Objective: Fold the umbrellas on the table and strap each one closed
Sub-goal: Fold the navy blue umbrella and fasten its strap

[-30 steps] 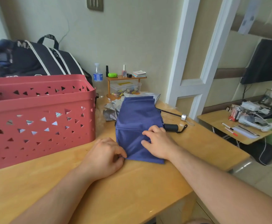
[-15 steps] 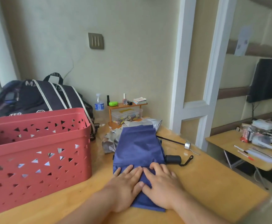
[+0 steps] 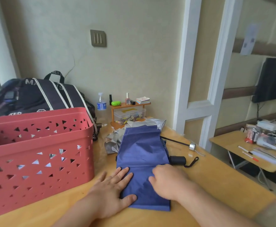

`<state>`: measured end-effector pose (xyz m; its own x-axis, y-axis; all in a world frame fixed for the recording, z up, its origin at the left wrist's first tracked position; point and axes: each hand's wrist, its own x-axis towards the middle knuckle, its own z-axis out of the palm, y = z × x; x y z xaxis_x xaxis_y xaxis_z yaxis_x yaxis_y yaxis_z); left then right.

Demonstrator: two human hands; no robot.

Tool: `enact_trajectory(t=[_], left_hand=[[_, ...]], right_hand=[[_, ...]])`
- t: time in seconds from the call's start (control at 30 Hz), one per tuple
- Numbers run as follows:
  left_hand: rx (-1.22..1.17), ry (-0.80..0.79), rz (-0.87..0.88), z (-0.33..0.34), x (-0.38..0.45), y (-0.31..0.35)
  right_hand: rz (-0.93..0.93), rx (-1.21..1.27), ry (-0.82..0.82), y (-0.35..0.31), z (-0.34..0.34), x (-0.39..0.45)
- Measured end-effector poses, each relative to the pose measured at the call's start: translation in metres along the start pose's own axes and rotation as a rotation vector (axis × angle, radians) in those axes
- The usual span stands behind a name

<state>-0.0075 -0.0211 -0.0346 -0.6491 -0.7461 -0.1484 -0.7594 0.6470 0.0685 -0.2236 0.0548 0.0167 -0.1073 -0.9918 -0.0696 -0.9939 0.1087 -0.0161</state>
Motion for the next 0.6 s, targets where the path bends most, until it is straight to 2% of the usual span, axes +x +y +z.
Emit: enact_trajectory(t=[0.07, 0.13, 0.2, 0.23, 0.33, 0.43, 0.5, 0.6], left_hand=[[0.012, -0.006, -0.009, 0.001, 0.000, 0.000], [0.019, -0.013, -0.018, 0.001, 0.000, 0.000], [0.008, -0.008, -0.020, 0.001, 0.000, 0.000], [0.003, -0.007, -0.012, 0.001, 0.001, 0.000], [-0.025, 0.022, 0.015, 0.002, 0.002, -0.001], [-0.096, 0.034, 0.036, -0.005, 0.002, -0.002], [-0.201, 0.191, 0.001, -0.018, 0.008, -0.007], [-0.348, 0.603, -0.062, -0.044, 0.031, -0.010]], right_hand=[[-0.092, 0.024, 0.134, -0.027, -0.001, -0.001], [-0.216, 0.115, 0.044, -0.034, 0.014, -0.003], [-0.166, 0.119, -0.147, -0.011, 0.027, -0.005], [-0.107, 0.107, -0.183, 0.007, 0.032, -0.007], [-0.021, 0.081, -0.159, 0.045, 0.041, -0.013], [-0.005, 0.074, -0.141, 0.045, 0.045, -0.013], [-0.006, 0.091, -0.104, 0.042, 0.050, -0.011], [-0.022, 0.093, -0.063, 0.044, 0.053, -0.010]])
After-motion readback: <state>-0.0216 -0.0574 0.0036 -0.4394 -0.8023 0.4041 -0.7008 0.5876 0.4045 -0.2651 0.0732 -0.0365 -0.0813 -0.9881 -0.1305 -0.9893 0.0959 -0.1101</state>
